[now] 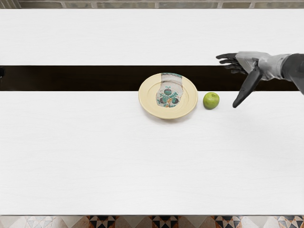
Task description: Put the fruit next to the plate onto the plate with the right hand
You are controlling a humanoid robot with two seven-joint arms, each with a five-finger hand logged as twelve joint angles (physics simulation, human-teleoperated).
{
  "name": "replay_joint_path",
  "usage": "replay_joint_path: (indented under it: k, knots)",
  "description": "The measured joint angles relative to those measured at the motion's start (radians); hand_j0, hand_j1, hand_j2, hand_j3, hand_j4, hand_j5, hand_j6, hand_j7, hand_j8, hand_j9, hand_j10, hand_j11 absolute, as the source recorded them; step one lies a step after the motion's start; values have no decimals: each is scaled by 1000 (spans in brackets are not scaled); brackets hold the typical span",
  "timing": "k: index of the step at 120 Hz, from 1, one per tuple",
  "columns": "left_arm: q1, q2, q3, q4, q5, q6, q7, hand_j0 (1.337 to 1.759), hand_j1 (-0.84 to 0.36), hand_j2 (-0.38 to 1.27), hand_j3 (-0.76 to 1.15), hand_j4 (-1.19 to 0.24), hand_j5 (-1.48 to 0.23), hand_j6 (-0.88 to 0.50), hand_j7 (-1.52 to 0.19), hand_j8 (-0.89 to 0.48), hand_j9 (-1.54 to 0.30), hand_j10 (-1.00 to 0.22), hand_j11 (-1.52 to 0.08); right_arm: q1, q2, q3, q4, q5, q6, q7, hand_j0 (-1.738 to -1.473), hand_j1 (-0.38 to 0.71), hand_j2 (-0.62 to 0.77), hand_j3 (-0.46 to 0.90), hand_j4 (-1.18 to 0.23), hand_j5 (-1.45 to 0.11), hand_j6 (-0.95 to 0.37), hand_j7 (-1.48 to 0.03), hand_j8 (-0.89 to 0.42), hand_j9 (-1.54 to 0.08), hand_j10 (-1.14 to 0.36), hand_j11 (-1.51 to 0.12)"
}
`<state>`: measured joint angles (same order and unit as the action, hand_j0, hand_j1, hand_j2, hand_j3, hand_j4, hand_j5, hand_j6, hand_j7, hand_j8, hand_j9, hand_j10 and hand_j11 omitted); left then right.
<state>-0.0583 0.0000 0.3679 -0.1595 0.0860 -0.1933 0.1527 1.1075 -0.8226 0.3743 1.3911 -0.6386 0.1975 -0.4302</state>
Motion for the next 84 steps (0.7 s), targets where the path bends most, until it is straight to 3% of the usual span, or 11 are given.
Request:
replay_joint_path:
  k: [11, 25, 48, 84]
  knots:
    - [0, 0, 0, 0, 0, 0, 0, 1658, 69, 47, 0, -233, -303, -233, -303, -233, -303, -233, -303, -2, 76, -12, 6, -108, -112, -105, -1658, -310, -5, 0, -36, -44, -37, -44, -37, -44, -36, -44]
    - [0, 0, 0, 0, 0, 0, 0, 1658, 69, 47, 0, -233, -303, -233, -303, -233, -303, -233, -303, -24, 127, -31, 2, -187, -211, -156, -1658, -299, -7, 0, -46, -56, -47, -55, -46, -56, -45, -56]
    - [0, 0, 0, 0, 0, 0, 0, 1658, 69, 47, 0, -233, -303, -233, -303, -233, -303, -233, -304, -79, 221, -57, -26, -385, -333, -171, -1658, -233, -18, 0, -101, -128, -103, -127, -102, -128, -101, -128]
    - [0, 0, 0, 0, 0, 0, 0, 1658, 69, 47, 0, -233, -304, -233, -304, -233, -304, -233, -304, -103, 301, -88, -83, -438, -362, -166, -1658, -57, -46, 0, -248, -319, -250, -318, -249, -319, -247, -318]
